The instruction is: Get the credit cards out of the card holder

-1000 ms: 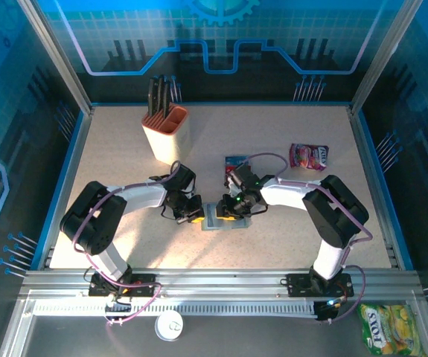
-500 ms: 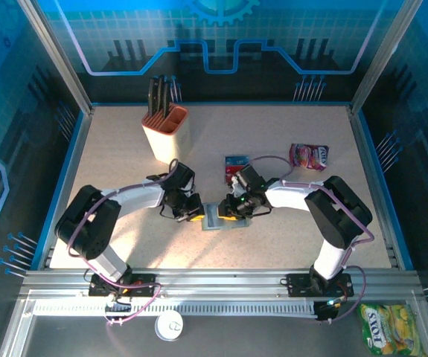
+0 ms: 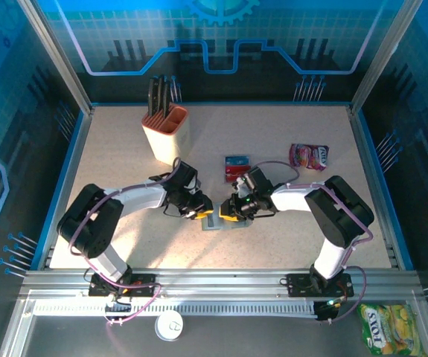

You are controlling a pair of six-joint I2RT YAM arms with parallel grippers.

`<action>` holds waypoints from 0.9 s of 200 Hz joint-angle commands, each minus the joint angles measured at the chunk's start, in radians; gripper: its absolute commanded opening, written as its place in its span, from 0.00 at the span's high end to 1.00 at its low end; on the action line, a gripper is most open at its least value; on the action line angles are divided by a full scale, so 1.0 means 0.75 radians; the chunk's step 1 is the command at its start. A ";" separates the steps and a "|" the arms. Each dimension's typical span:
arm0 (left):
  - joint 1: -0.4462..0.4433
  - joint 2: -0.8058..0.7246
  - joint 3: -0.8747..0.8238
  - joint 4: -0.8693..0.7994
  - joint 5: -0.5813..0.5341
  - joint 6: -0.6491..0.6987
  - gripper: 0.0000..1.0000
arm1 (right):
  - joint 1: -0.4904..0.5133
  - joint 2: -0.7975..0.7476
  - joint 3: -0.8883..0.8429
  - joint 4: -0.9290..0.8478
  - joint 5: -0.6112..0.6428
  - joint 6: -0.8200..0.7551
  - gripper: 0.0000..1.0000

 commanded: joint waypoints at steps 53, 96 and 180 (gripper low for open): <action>-0.022 0.082 0.036 0.053 0.058 -0.045 0.70 | -0.044 0.052 -0.074 0.089 -0.067 0.064 0.73; -0.027 0.100 0.040 0.093 0.083 -0.074 0.71 | -0.045 0.061 -0.074 0.089 -0.072 0.060 0.74; -0.039 0.125 0.066 0.093 0.092 -0.086 0.81 | -0.045 0.064 -0.075 0.089 -0.077 0.059 0.74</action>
